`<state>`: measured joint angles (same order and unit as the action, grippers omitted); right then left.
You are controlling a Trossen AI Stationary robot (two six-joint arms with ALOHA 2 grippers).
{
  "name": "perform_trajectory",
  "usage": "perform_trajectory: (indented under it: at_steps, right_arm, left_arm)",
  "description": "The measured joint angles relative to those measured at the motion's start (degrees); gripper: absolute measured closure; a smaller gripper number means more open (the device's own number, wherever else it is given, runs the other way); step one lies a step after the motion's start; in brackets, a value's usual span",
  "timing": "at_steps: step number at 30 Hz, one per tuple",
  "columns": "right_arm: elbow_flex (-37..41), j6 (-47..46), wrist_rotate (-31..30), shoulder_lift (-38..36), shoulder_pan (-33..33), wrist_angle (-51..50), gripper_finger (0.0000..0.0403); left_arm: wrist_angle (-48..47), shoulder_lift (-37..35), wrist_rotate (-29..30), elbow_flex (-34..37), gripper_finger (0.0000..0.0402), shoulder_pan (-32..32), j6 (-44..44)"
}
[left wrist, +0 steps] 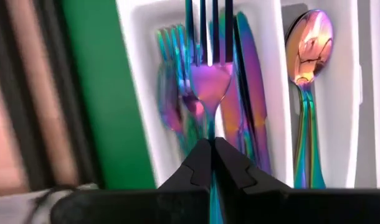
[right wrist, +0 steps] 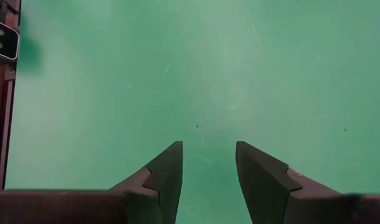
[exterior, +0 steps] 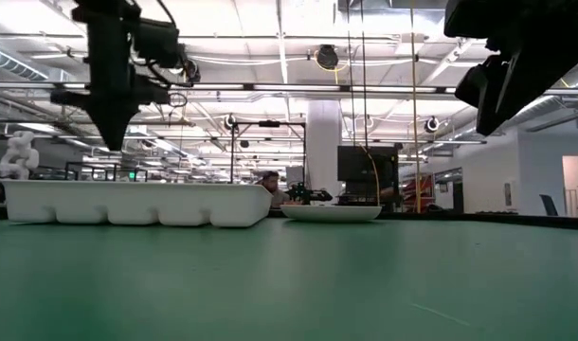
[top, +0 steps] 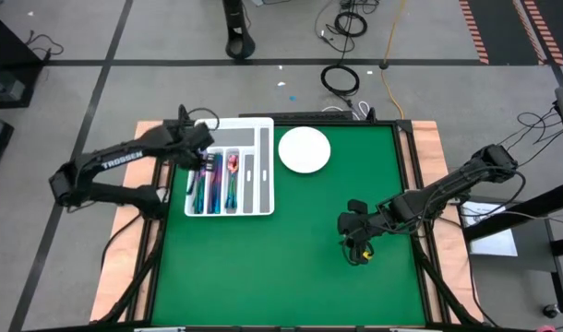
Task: Sort silverware
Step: Put the blue fork into the silverware tray
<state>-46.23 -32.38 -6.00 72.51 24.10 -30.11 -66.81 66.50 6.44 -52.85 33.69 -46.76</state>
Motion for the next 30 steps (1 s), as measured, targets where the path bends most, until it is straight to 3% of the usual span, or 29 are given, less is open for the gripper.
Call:
perform_trajectory:
  at_steps: [8, 15, 30]
  right_arm:
    - [-2.2, 0.9, -0.1, 0.0, 0.0, 2.5, 0.0266]
    - [-2.2, 1.2, -0.1, 0.0, 0.0, 4.5, 0.0266]
    - [-2.2, 0.3, 0.0, 0.0, 0.0, 4.6, 0.0266]
  left_arm:
    - [9.3, -4.4, 3.7, 12.0, 0.0397, -5.6, -8.6]
    - [10.1, -4.4, 9.1, 14.7, 0.0396, -7.5, -12.9]
    - [13.0, -4.4, 9.8, 18.6, 0.0395, -12.5, -17.5]
